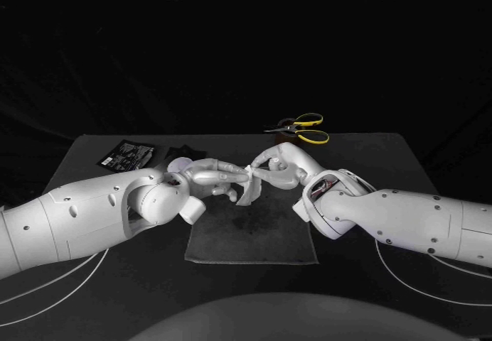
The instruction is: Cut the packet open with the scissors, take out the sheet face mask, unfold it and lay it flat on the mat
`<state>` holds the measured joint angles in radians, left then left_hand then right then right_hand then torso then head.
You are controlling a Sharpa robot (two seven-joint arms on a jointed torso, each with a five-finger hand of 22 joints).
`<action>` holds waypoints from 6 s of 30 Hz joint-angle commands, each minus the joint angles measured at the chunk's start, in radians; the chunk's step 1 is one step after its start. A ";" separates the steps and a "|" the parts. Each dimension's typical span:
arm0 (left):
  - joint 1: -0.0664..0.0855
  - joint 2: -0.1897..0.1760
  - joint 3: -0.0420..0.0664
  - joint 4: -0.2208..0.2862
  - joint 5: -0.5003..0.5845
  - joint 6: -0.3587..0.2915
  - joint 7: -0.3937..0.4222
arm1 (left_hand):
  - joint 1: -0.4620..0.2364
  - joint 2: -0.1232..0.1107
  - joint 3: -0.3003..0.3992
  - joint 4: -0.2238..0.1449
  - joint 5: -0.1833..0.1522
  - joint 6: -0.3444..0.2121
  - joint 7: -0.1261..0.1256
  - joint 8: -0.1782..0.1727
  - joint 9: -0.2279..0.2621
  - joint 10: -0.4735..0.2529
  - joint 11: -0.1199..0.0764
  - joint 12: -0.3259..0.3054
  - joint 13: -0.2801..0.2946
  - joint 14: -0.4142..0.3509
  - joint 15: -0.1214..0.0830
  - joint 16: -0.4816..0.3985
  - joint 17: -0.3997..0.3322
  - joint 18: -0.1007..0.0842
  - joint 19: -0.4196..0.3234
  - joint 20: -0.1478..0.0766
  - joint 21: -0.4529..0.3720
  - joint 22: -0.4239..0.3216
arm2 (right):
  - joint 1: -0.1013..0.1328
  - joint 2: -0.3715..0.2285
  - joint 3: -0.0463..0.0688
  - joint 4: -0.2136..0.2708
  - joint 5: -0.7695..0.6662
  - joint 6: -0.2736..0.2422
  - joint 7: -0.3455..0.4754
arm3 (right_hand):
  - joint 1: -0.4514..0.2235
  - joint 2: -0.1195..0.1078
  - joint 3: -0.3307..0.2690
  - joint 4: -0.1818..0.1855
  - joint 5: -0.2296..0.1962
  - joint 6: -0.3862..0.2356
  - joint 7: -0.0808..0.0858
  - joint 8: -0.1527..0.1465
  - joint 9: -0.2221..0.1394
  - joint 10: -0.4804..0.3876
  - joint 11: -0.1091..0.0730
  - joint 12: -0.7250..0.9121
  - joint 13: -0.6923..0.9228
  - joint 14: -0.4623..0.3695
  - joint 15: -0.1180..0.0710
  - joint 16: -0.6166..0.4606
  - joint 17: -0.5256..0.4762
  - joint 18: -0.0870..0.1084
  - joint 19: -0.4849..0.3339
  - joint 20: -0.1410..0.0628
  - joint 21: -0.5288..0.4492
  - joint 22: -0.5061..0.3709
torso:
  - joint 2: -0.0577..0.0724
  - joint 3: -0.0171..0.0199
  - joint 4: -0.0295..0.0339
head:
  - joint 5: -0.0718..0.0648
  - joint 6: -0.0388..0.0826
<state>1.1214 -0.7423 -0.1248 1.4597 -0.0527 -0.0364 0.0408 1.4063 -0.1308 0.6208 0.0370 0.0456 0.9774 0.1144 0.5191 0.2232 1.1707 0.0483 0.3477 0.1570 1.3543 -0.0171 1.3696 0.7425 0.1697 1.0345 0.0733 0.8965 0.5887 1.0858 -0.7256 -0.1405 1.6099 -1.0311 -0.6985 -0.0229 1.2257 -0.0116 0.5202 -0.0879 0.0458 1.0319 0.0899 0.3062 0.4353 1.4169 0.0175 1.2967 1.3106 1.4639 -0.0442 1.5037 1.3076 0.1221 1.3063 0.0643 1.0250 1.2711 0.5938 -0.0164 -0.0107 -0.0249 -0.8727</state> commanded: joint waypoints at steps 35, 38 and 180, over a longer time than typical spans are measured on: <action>0.001 -0.003 0.002 0.007 0.005 0.011 0.036 | -0.081 0.014 -0.656 0.258 0.003 -0.143 0.040 -0.005 0.030 -0.252 0.049 0.180 0.038 -0.120 0.047 0.003 -0.171 0.014 -0.013 0.055 -0.102 -0.057 | 0.000 -0.007 0.001 0.008 0.013 -0.006 0.047 | 0.006 0.021 0.012 0.005 0.003 0.009 -0.007 0.020 0.011 0.025 -0.012 0.024 0.049 0.079 -0.012 0.008 0.134 -0.007 0.007 -0.008 0.010 0.004 | -0.001 -0.0001 0.0003 | 0.001 0.000; 0.001 -0.001 0.002 0.006 0.005 0.002 0.028 | -0.091 0.029 -0.670 0.258 0.004 -0.136 0.037 0.000 0.029 -0.248 0.046 0.192 0.039 -0.118 0.044 0.005 -0.170 0.014 -0.011 0.053 -0.103 -0.057 | 0.000 -0.006 0.001 0.010 0.012 -0.004 0.048 | 0.006 0.021 0.012 0.005 0.003 0.009 -0.007 0.020 0.011 0.025 -0.012 0.024 0.049 0.079 -0.012 0.008 0.134 -0.007 0.007 -0.008 0.010 0.004 | -0.001 0.0004 0.0000 | 0.003 0.000; 0.244 0.030 0.012 -0.095 -0.931 0.026 0.003 | 0.096 0.001 -0.067 0.112 0.004 -0.061 0.006 0.115 0.019 -0.121 0.006 0.229 -0.036 -0.057 0.005 0.044 -0.114 0.013 -0.018 0.011 0.000 0.051 | 0.225 -0.069 0.019 -0.012 -0.114 0.303 -0.012 | 0.006 0.015 0.024 -0.004 0.003 0.006 -0.008 0.032 0.016 0.032 -0.013 0.033 0.058 0.080 -0.014 0.011 0.140 -0.010 0.011 -0.012 0.019 0.012 | -0.001 -0.0004 0.0002 | 0.001 0.007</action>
<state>1.3632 -0.7151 -0.1133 1.3653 -0.9342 -0.0065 0.0265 1.5082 -0.1329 0.5468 0.1501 0.0465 0.9094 0.1213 0.6328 0.2119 1.0441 0.0541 0.5730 0.1197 1.2902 -0.0104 1.4066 0.6280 0.1697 1.0149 0.0928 0.8935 0.6388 1.3084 -0.7939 -0.1219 1.5957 -1.1129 -0.4327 -0.0167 1.2264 -0.0006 0.5380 -0.0928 0.0447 1.0303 0.0803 0.3348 0.4360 1.4288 0.0127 1.3235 1.3080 1.4684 -0.0520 1.5113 1.3076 0.0985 1.3132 0.0570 1.0395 1.2828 0.5928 -0.0165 -0.0110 -0.0241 -0.8660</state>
